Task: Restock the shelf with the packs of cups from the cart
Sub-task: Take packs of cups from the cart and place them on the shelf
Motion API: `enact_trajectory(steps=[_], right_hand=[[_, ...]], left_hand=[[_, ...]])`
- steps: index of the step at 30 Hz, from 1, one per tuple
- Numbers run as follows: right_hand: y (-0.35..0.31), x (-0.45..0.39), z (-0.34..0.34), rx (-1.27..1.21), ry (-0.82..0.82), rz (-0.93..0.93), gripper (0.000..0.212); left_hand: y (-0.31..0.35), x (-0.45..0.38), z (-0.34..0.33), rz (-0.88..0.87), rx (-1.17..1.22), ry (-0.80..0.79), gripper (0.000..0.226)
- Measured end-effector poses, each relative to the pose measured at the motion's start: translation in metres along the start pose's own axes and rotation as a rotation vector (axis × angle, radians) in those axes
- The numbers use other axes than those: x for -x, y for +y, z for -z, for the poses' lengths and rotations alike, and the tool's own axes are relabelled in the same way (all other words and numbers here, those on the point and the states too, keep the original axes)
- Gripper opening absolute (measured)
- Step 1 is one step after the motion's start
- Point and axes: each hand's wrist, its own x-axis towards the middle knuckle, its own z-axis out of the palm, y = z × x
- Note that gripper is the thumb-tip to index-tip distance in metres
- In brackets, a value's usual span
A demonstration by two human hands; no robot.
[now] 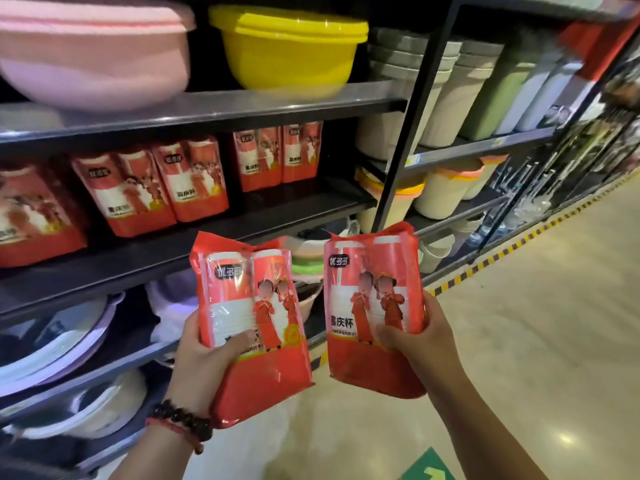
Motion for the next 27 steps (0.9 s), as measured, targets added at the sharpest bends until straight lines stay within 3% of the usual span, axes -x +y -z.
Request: enact_trajectory(steps=[8,14,20,27], right_hand=[[-0.001,-0.115,-0.004,-0.070,-0.032,0.051,0.079],[-0.005,-0.220,-0.004,-0.094,-0.128,0.060,0.092],[-0.010,-0.306,-0.007,-0.088,-0.218,0.088,0.082],[-0.021,-0.376,-0.037,-0.187,-0.261,0.080,0.084]], left_hand=[[0.014,-0.091,-0.052,-0.017,0.017,0.048,0.071],[0.026,-0.163,-0.103,-0.042,0.029,0.095,0.074],[0.030,-0.225,-0.137,-0.096,0.026,0.136,0.093],[0.039,-0.285,-0.144,-0.116,0.089,0.153,0.084]])
